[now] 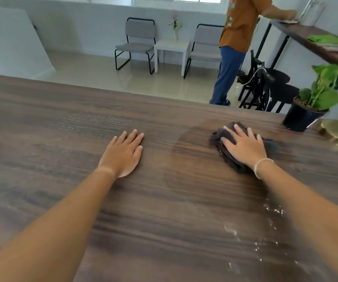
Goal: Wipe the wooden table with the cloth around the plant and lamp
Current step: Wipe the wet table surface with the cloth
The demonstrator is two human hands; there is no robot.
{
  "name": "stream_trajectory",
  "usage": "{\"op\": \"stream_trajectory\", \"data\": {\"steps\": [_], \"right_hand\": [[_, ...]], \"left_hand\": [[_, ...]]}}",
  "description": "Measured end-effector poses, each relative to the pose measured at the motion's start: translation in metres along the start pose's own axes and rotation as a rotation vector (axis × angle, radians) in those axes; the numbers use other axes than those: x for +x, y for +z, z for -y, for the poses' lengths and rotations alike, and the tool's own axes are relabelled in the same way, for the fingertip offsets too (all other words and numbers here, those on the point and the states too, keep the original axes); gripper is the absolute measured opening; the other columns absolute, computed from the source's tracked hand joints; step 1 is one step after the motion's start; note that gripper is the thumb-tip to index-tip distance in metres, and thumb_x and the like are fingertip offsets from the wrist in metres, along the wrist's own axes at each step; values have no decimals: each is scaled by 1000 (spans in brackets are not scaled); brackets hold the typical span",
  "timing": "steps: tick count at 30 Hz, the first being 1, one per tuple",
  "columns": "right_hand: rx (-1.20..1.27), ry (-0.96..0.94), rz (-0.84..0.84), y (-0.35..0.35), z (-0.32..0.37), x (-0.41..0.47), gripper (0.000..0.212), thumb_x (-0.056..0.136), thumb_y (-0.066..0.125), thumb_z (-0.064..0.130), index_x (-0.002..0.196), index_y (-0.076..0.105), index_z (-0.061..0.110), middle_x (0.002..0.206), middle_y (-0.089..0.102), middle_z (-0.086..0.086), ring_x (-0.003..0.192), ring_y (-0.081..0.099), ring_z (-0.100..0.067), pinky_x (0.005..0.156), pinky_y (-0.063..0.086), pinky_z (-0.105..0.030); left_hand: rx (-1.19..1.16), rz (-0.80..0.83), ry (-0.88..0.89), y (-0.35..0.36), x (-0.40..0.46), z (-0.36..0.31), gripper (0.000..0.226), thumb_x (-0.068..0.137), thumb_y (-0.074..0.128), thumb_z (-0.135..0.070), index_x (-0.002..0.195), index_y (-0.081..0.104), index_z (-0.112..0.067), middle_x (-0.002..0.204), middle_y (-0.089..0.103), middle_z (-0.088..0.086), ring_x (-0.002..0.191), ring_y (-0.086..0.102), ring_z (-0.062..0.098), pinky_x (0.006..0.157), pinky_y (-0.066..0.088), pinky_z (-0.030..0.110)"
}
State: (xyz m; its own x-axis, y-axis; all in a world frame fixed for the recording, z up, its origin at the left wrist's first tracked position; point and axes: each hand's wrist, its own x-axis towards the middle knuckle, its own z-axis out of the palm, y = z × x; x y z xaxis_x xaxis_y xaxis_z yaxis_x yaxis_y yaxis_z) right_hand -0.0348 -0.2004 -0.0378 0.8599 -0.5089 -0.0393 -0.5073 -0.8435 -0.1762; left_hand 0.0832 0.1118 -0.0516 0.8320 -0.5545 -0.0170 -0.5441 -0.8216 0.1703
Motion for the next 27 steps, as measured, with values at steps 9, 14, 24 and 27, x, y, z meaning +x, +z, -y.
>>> {"op": "stream_trajectory", "data": {"steps": [9,14,24,27], "right_hand": [[119,-742,40,28,47,-171,56,84,23,64,139,27,52,155,20,17,144,6,-14,116,2,-38],[-13,-99,-10,3,-12,-67,52,92,24,59,143,21,47,159,17,7,144,15,-31,115,13,-52],[48,-405,27,26,68,-242,63,76,5,79,136,13,60,153,6,24,145,0,-12,116,-2,-36],[-42,67,-12,16,31,-200,57,86,16,69,141,14,53,159,11,13,147,7,-25,118,7,-46]], "left_hand": [[10,2,-85,-1,-65,12,51,98,17,-35,148,9,-29,159,5,-5,147,2,19,119,3,38],[23,2,-65,2,-76,5,53,97,17,-38,148,8,-27,160,4,-3,147,2,22,119,2,39],[43,51,194,-4,-80,11,55,97,17,-41,148,6,-26,160,1,0,147,1,24,119,2,40],[35,57,276,-3,-96,15,55,97,17,-41,148,7,-25,160,2,0,147,1,22,119,2,39]]}}
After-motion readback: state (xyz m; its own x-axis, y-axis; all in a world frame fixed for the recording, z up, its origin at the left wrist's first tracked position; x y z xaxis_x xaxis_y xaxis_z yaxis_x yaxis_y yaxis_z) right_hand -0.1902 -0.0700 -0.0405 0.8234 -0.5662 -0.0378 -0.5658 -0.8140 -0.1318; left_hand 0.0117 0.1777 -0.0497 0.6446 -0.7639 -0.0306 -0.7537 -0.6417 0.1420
